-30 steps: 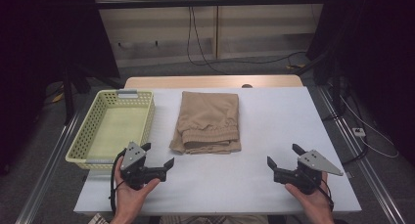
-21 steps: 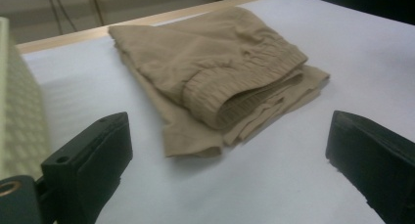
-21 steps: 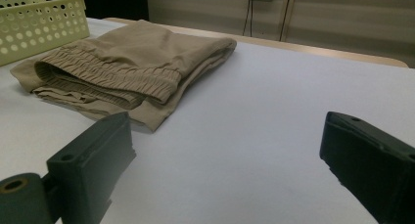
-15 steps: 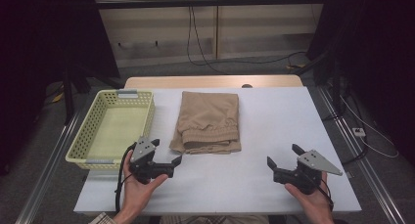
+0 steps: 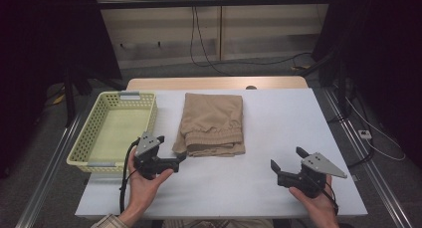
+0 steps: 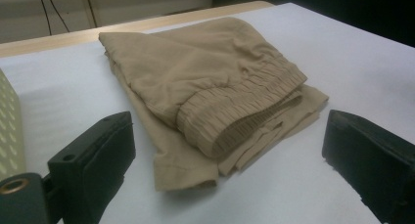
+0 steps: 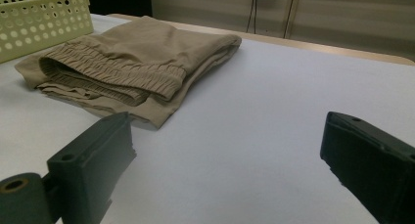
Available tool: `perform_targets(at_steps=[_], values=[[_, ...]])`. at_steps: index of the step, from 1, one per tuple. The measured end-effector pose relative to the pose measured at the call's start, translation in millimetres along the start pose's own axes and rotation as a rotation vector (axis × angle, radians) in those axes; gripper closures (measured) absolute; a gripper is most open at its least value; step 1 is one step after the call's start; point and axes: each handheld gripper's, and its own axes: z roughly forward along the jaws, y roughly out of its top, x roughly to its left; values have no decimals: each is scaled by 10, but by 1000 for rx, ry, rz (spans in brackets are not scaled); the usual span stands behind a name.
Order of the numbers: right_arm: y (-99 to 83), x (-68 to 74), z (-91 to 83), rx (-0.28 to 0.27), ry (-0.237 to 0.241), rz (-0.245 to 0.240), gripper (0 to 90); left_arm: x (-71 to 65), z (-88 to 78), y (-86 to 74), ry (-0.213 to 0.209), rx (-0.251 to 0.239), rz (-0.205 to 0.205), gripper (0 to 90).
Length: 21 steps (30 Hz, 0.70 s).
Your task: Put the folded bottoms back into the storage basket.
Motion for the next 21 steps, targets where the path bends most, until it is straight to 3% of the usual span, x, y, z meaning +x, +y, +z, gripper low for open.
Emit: perform_targets(at_steps=[7, 12, 16, 21], values=[[-3, -7, 2, 4, 1, 6, 52, 36, 158, 33, 3, 27, -13, 57], [-4, -1, 7, 8, 0, 0, 51, 31, 261, 104, -12, 70, 16, 33], [-4, 1, 6, 9, 4, -6, 50, 18, 317, 170, -24, 68, 22, 44], [-7, -3, 10, 11, 1, -4, 49, 30, 391, 241, -13, 43, 0, 50]])
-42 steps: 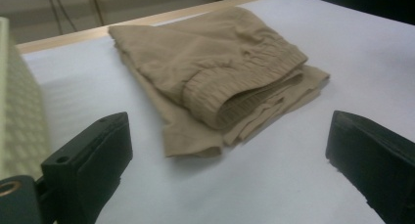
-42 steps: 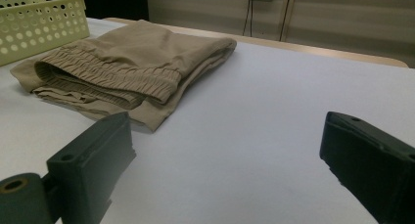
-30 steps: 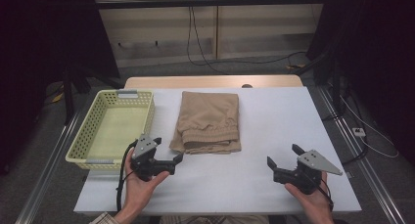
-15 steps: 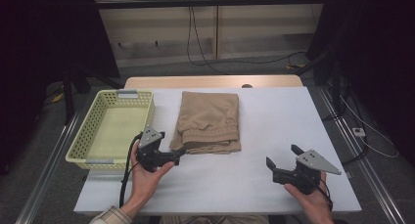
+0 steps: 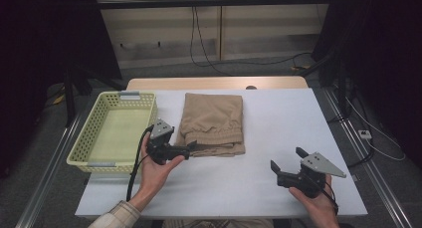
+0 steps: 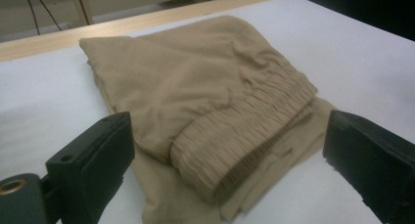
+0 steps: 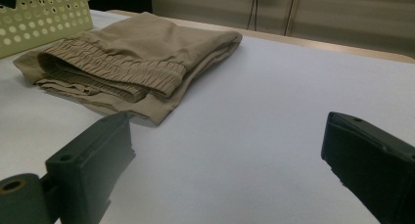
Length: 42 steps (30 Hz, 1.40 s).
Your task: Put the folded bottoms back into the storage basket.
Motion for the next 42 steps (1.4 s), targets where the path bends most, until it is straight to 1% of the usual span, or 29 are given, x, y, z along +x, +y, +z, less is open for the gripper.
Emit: perform_targets(at_steps=[1, 3, 4, 7, 9, 11, 12, 14, 15, 16, 18, 19, 22, 24, 25, 26, 27, 28, 29, 31, 33, 34, 35, 36, 37, 39, 40, 41, 42], values=[[0, 0, 0, 1, 0, 0, 49, 7, 32, 14, 4, -1, 0, 49], [-1, 1, 1, 2, -1, -1, 49, 18, 99, 48, -6, 24, -10, 47], [-1, 0, 2, 4, -1, -2, 49, 15, 129, 62, -10, 24, -12, 47], [-3, 0, 6, 7, 2, -1, 48, 11, 191, 106, 2, 18, -8, 48], [-4, 1, 8, 9, 5, -2, 48, 25, 229, 136, -6, 29, -19, 48], [-3, 1, 7, 9, 5, -2, 48, 35, 271, 162, 11, 33, -14, 54], [-3, 1, 5, 9, 6, -1, 48, 40, 296, 167, 14, 38, -26, 54], [-4, 0, 5, 11, 6, 3, 48, 49, 352, 163, -10, 77, -61, 49], [-5, 0, 5, 13, 7, 4, 47, 45, 379, 163, -10, 90, -61, 49], [-6, -1, 7, 13, 9, 4, 47, 44, 398, 164, -1, 94, -50, 50], [-6, -1, 9, 14, 8, 3, 47, 54, 435, 167, 8, 92, -53, 54], [-6, 0, 9, 15, 9, 3, 47, 66, 458, 172, 7, 100, -67, 54], [-7, 3, 11, 17, 13, 1, 47, 125, 530, 199, 8, 121, -84, 53], [-7, 5, 13, 22, 16, 2, 47, 161, 585, 222, -1, 152, -106, 57], [-7, 5, 13, 22, 16, 2, 47, 174, 605, 233, -5, 160, -107, 57], [-7, 4, 14, 21, 16, 3, 47, 176, 626, 246, -3, 157, -109, 53], [-8, 3, 14, 22, 16, 4, 47, 181, 644, 266, 5, 162, -100, 54], [-9, 2, 16, 23, 16, 3, 47, 179, 669, 286, 22, 156, -95, 58], [-12, 1, 18, 30, 17, 3, 47, 193, 709, 329, 29, 157, -104, 60], [-12, 2, 17, 31, 19, 3, 47, 213, 722, 352, 26, 162, -103, 66], [-12, 3, 15, 28, 19, 3, 47, 244, 748, 393, 26, 151, -113, 78], [-12, 1, 14, 29, 20, 2, 48, 254, 762, 410, 20, 135, -112, 78], [-12, 0, 14, 29, 22, 3, 48, 256, 777, 422, 17, 126, -98, 84], [-12, -1, 13, 28, 23, 1, 48, 252, 807, 421, 25, 111, -95, 99], [-13, -1, 12, 28, 23, 0, 48, 252, 807, 421, 25, 111, -95, 98], [-14, -1, 12, 29, 22, 1, 48, 282, 838, 405, 11, 118, -109, 98], [-14, -2, 14, 29, 22, 0, 48, 297, 863, 393, 18, 117, -120, 99], [-15, -1, 14, 32, 23, 2, 47, 350, 912, 371, 23, 130, -141, 105], [-15, -1, 14, 32, 23, 2, 47, 350, 912, 371, 23, 130, -141, 110]])
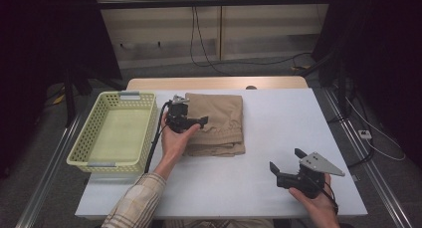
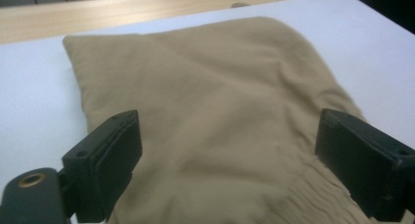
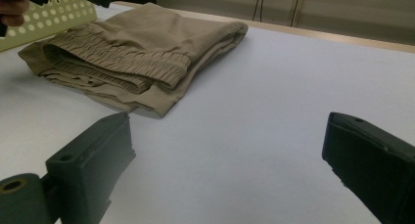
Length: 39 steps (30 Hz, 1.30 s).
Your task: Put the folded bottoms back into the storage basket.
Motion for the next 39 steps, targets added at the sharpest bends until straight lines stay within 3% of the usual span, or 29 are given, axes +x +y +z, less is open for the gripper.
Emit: perform_targets(at_steps=[3, 6, 14, 21, 24, 29, 33, 36, 39], values=[[-1, 2, 1, 3, -1, -1, 47, 81, 58, 3, 15, 37, 2, 113], [-2, 1, 4, 5, 0, 2, 47, 151, 86, 7, 35, 45, -8, 135], [-2, 2, 6, 7, -4, 0, 49, 319, 169, 20, 37, 73, -106, 163], [-3, 1, 7, 8, 0, 2, 49, 334, 231, 50, 74, 113, -104, 271], [-5, 1, 2, 8, 2, -1, 49, 441, 227, 24, 90, 132, -141, 319], [-6, 2, 6, 12, 2, 4, 49, 506, 231, 0, 106, 150, -162, 340], [-6, 2, 7, 11, -1, 3, 48, 542, 276, -44, 92, 180, -189, 431], [-6, -3, 4, 10, -2, 5, 48, 552, 311, -72, 100, 211, -181, 416], [-7, -4, 6, 11, -2, 6, 48, 517, 324, -76, 106, 206, -174, 421]])
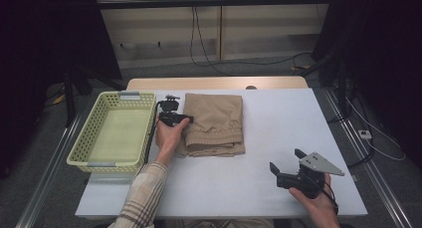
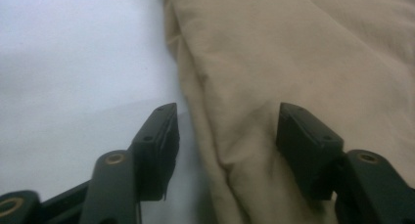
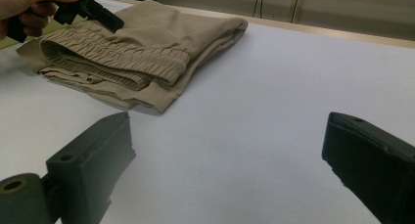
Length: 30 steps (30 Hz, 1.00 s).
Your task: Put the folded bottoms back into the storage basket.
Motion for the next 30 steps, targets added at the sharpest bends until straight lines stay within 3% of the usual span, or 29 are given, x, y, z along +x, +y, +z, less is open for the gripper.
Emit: perform_targets(at_steps=[2, 6, 7, 11, 14, 15, 21, 26, 30], values=[[0, 2, 1, 1, 1, -1, 48, -10, 8, -9, -37, 4, -15, 520], [4, 10, -4, -3, 1, -9, 48, -48, 10, -9, -30, 19, 10, 562], [6, 11, -6, -4, -1, -6, 49, -48, 11, -11, -47, 23, 3, 647], [6, 8, -4, 0, -3, -4, 49, -57, 21, -15, -67, 41, 18, 732], [5, 8, -2, -1, 0, -5, 49, -38, 24, -18, -95, 48, -2, 818], [4, 4, -3, 0, 2, 0, 48, -52, 19, -15, -89, 49, 12, 835], [3, -2, -7, -1, 1, 3, 48, -91, -17, -1, -73, 26, 26, 848], [4, 1, -7, -1, 2, -1, 49, -118, -107, 34, -89, -13, 38, 851], [4, 2, -6, 0, 1, 0, 49, -171, -169, 56, -112, -37, 75, 853]])
